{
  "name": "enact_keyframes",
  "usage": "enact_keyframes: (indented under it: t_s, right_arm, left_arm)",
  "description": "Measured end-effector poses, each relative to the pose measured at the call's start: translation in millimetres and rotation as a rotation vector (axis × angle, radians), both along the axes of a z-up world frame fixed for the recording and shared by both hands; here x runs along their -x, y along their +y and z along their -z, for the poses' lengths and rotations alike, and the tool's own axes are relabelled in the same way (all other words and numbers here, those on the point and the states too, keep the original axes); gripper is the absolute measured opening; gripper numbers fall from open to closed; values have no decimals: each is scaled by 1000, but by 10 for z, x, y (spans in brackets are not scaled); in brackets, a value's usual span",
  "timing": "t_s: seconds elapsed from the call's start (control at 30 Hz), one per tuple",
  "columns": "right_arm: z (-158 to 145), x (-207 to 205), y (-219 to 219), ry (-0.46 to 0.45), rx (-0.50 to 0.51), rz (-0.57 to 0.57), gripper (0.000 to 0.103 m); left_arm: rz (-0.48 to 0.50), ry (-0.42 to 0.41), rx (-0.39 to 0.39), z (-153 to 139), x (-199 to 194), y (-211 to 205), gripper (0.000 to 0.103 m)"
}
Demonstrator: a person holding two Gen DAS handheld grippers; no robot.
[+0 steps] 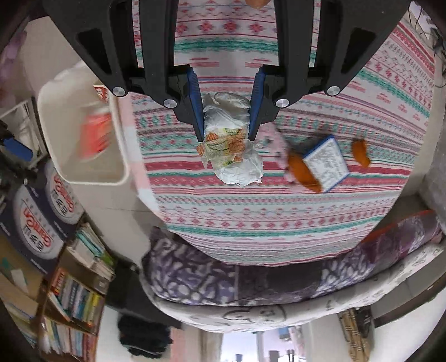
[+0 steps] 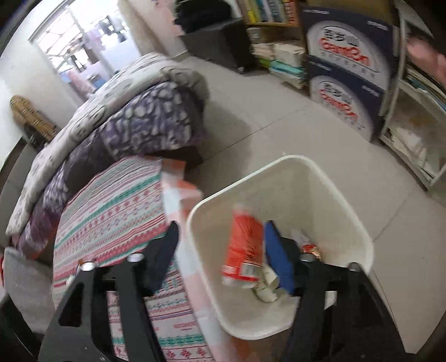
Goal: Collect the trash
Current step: 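Open the right gripper over the bin while the left drops the white bag in, then grasp an orange strip with the left gripper while the right grasps another orange strip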
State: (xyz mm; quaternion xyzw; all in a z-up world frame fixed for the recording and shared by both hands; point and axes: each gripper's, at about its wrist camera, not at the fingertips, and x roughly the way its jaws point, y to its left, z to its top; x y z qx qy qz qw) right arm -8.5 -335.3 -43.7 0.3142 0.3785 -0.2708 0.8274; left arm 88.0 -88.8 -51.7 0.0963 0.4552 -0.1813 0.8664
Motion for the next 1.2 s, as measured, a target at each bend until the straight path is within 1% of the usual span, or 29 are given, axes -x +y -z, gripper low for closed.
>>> enact_keyframes:
  t_s: [0.07, 0.13, 0.3, 0.43, 0.6, 0.77, 0.8, 0.83, 0.87, 0.93, 1.0, 1.2]
  right_arm:
    - [-13, 54, -86, -2, 6, 28, 74]
    - [-19, 131, -183, -12, 2, 61, 77]
    - [-17, 305, -433, -35, -42, 135, 81]
    - [-13, 429, -578, -44, -66, 176, 82]
    - [6, 497, -683, -47, -96, 195, 84]
    - [0, 521, -733, -53, -113, 202, 85]
    - [-4, 526, -736, -55, -114, 204, 85]
    - [-5, 534, -745, -56, -115, 207, 86]
    - [-6, 536, -748, -58, -117, 210, 87]
    - [-4, 530, -741, -59, -120, 213, 89]
    - [-3, 518, -734, -56, -121, 206, 90]
    - [-1, 381, -574, -47, -120, 173, 90]
  left_arm:
    - [26, 18, 11, 36, 31, -108, 30]
    - [52, 35, 23, 70, 66, -229, 30]
    - [118, 66, 48, 129, 171, -518, 30]
    - [182, 62, 65, 132, 294, -759, 31]
    - [265, 70, 88, 153, 447, -1013, 32]
    - [338, 135, 151, 208, 508, -1182, 34]
    - [349, 145, 161, 216, 519, -1207, 36]
    - [357, 155, 174, 220, 526, -1218, 46]
    - [366, 175, 199, 225, 521, -1230, 60]
    - [361, 184, 222, 219, 522, -1220, 73]
    - [359, 179, 224, 192, 524, -1209, 73]
    - [305, 150, 169, 163, 438, -1042, 73]
